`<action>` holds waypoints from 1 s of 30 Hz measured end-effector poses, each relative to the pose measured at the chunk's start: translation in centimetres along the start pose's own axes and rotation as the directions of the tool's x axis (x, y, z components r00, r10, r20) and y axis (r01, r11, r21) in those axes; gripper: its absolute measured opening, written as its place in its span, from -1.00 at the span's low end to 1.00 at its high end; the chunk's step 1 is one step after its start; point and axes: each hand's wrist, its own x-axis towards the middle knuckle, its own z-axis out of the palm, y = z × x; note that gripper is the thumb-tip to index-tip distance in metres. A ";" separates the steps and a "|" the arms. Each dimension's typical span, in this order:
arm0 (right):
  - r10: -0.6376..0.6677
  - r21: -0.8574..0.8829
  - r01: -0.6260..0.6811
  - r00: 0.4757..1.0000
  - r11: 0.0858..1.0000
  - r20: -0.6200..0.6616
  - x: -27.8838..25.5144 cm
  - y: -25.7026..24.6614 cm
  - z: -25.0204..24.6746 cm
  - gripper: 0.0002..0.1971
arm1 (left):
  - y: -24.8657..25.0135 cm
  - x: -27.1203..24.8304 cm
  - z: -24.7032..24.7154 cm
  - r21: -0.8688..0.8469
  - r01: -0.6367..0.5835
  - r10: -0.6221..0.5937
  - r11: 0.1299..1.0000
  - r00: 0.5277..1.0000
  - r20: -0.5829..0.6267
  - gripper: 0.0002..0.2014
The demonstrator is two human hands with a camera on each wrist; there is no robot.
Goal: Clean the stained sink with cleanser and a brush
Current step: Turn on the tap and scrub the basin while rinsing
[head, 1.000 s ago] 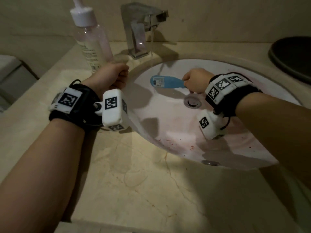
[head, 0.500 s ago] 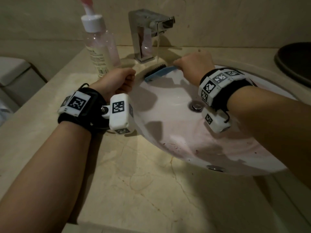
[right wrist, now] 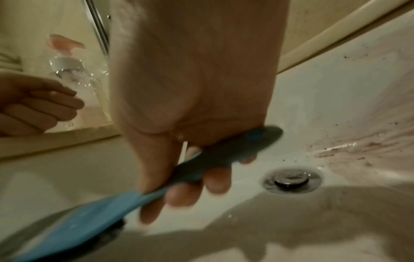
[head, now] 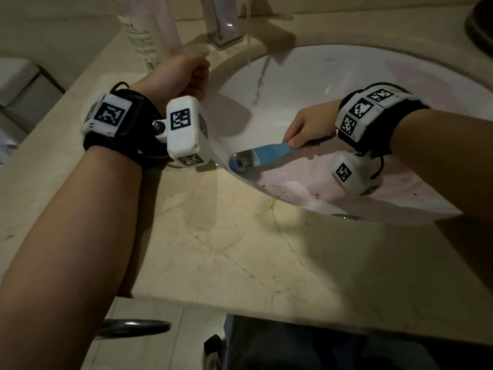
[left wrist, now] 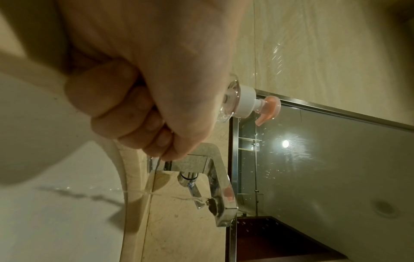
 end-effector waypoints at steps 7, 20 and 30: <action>0.118 -0.012 -0.130 0.851 0.991 0.512 0.0 1.6 -0.8 -0.74 | 0.0 -0.2 0.1 0.051 -0.006 0.007 0.999 0.999 -0.033 -0.59; 0.009 -0.022 0.009 0.718 1.000 0.696 2.3 0.5 -0.5 -0.79 | 0.0 0.3 0.3 0.087 -0.018 0.018 0.996 1.000 -0.005 -0.58; -0.271 0.148 0.238 0.919 0.960 0.285 2.7 0.2 -0.5 -0.64 | -0.1 0.7 -0.1 0.154 0.019 -0.017 0.988 1.000 -0.016 -0.59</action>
